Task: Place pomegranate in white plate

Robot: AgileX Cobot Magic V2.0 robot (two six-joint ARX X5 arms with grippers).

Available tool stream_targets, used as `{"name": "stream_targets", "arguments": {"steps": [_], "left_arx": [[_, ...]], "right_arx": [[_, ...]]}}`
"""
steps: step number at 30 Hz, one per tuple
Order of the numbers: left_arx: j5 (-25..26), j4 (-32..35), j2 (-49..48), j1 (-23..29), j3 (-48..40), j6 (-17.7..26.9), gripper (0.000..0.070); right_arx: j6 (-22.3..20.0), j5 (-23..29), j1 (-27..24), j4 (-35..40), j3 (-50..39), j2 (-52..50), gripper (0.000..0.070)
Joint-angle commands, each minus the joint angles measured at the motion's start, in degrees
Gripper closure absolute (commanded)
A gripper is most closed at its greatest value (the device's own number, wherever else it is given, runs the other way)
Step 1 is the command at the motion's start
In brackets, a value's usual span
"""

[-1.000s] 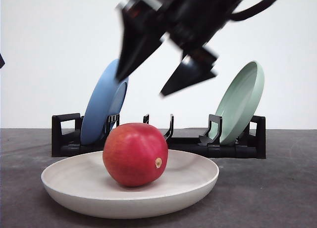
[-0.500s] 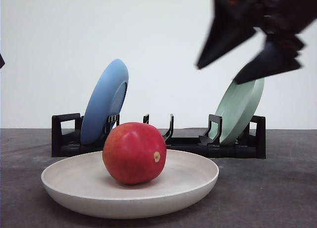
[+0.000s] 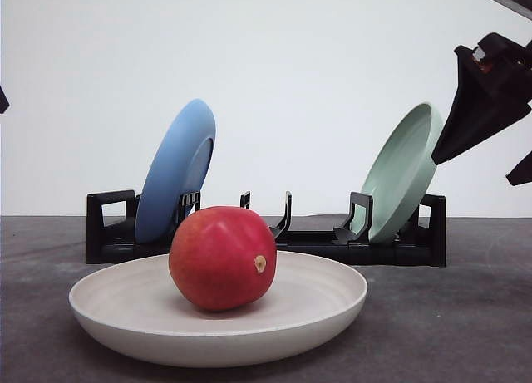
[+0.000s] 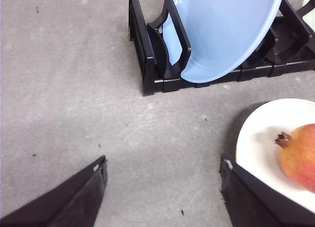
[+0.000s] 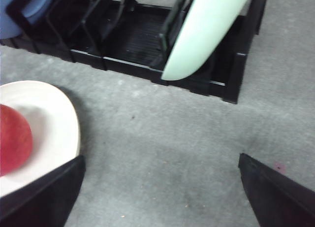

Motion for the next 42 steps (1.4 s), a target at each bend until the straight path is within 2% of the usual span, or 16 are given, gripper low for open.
{"name": "stream_targets", "arguments": {"steps": [1,2,3,4,20,22,24,29,35,42], "left_arx": [[0.2,0.3,0.4,0.0,1.0,-0.2,0.0387],[0.2,0.5,0.4,0.0,1.0,-0.2,0.0585],[0.2,0.6,0.4,0.0,1.0,-0.2,0.0688],[0.2,0.5,0.4,0.0,1.0,-0.3,0.0659],[0.2,0.5,-0.9,0.1,0.7,-0.2,0.0667],[-0.2,1.0,-2.4,0.3,0.0,3.9,0.0667],[-0.3,1.9,-5.0,1.2,-1.7,7.1,0.0667],[-0.3,6.4,-13.1,5.2,-9.0,7.2,0.0667],[-0.3,13.3,-23.9,9.8,-19.6,4.6,0.0667],[-0.7,14.3,-35.7,12.0,-28.5,1.3,0.0667]], "right_arx": [[0.5,0.5,0.1,0.9,0.2,0.2,0.0344],[0.5,0.6,0.1,0.8,0.2,0.3,0.0569],[0.6,0.7,0.1,0.8,0.2,0.3,0.0688],[0.6,0.8,0.2,0.8,0.2,0.3,0.0659],[0.5,0.8,0.1,1.0,0.2,0.2,0.0660],[0.5,0.8,0.1,1.0,0.2,0.2,0.0660],[0.5,0.9,0.1,1.0,0.2,0.2,0.0660],[0.5,0.9,0.1,1.0,0.2,0.2,0.0660],[0.5,0.9,0.1,1.0,0.2,0.2,0.0660],[0.5,0.8,0.1,1.0,0.2,0.2,0.0660]]}}
